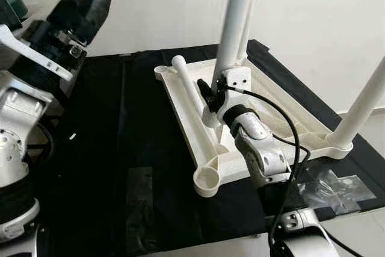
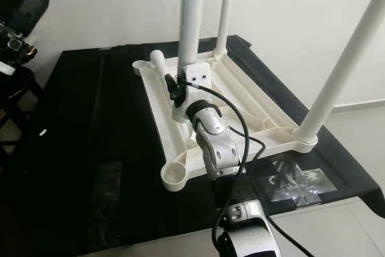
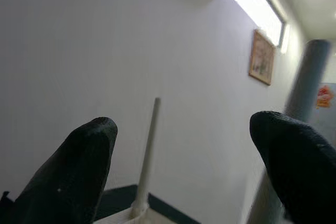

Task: Building children table

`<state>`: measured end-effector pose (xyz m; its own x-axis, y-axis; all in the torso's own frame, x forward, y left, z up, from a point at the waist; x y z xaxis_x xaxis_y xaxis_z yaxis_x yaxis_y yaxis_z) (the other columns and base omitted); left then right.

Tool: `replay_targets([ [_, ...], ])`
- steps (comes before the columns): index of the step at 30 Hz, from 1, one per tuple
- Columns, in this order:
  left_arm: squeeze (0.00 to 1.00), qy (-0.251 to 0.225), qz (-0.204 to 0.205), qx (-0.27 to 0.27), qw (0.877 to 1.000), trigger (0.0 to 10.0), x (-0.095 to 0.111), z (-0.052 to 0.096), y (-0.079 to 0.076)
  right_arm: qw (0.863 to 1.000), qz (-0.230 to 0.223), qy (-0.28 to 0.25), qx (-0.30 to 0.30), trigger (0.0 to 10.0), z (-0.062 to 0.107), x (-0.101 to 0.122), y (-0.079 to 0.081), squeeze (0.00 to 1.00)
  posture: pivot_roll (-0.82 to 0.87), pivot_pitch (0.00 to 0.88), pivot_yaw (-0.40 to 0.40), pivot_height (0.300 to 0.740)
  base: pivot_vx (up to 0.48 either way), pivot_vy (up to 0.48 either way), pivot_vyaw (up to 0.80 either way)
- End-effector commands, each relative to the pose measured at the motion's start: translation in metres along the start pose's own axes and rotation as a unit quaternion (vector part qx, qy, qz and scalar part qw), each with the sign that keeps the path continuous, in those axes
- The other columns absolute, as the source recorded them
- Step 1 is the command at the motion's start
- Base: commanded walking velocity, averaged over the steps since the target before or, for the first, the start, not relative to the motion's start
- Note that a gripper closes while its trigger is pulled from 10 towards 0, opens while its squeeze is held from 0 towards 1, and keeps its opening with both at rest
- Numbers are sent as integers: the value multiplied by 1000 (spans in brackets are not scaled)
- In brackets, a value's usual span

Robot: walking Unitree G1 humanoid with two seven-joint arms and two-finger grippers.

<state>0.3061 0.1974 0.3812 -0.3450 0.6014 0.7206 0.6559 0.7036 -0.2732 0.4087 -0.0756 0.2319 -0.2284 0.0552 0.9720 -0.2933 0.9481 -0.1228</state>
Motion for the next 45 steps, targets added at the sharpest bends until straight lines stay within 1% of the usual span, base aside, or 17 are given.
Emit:
replay_targets([
  [1,1000,8,-11,34,999,10000,-10,4,9,1000,-21,-19,-4,10000,-3,8,2,0,6,26,6,740,0,0,0],
  [2,1000,25,-16,55,998,10000,-21,7,16,999,-39,-25,-1,10000,-4,11,3,0,7,27,4,740,0,0,0],
  [3,1000,25,-16,55,998,10000,-21,7,16,999,-39,-25,-1,10000,-4,11,3,0,7,27,4,740,0,0,0],
  [4,384,41,-16,71,996,10000,-33,10,21,998,-55,-29,-3,10000,-4,13,5,0,6,28,4,740,0,0,0],
  [5,0,58,-9,85,995,10000,-48,15,24,997,-68,-26,-7,10000,-5,13,5,0,2,34,7,740,0,0,0],
  [8,0,72,-3,94,993,10000,-61,20,25,997,-74,-15,-18,10000,-5,10,3,0,2,34,7,740,0,0,0],
  [10,0,83,7,106,991,10000,-73,26,25,995,-80,6,-52,10000,-4,4,-5,0,2,40,6,740,0,0,0],
  [11,0,90,16,117,989,10000,-83,30,25,990,-103,23,-99,10000,-1,-4,-18,0,3,41,5,740,0,0,0],
  [12,0,90,16,117,989,10000,-83,30,25,990,-103,23,-99,10000,-1,-4,-18,0,3,41,5,740,0,0,0],
  [13,0,95,25,128,987,10000,-92,34,24,982,-126,42,-135,10000,3,-12,-26,0,6,44,4,740,0,0,0],
  [16,0,104,37,141,984,10000,-105,41,21,976,-143,59,-154,10000,7,-21,-30,0,6,44,4,740,0,0,0],
  [24,0,130,25,170,976,10000,-130,60,14,982,-109,65,-141,10000,9,-24,-29,0,7,55,1,740,0,0,0],
  [25,0,133,20,174,976,10000,-132,62,14,983,-99,64,-140,10000,9,-23,-30,0,7,56,2,740,0,0,0],
  [26,0,136,6,183,974,10000,-135,68,15,989,-58,55,-128,10000,8,-18,-31,0,7,57,2,740,0,0,0],
  [33,0,145,-25,205,968,10000,-139,83,15,996,-4,39,-86,10000,8,-11,-26,0,7,61,-3,740,0,0,0],
  [41,0,153,-58,220,962,10000,-142,90,17,998,-3,31,-49,10000,8,-10,-23,0,7,65,-3,740,0,0,0],
  [45,0,159,-68,225,959,10000,-142,95,19,1000,-1,8,8,10000,7,-3,-14,0,9,68,-2,740,0,0,0],
])
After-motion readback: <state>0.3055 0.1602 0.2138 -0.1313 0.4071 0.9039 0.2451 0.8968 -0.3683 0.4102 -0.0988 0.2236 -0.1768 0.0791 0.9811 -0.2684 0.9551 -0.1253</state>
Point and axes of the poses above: a point about 5 cm out from each wrist's last joint towards the gripper, its own z axis pointing back from the gripper into the wrist, its own x axis along the axis of the wrist's last joint, y = z × x, the point moved 5 cm from there along -z, pointing out of the wrist towards the gripper, and after that the axes turned 8 degrees about z, right-handed, at the moved point
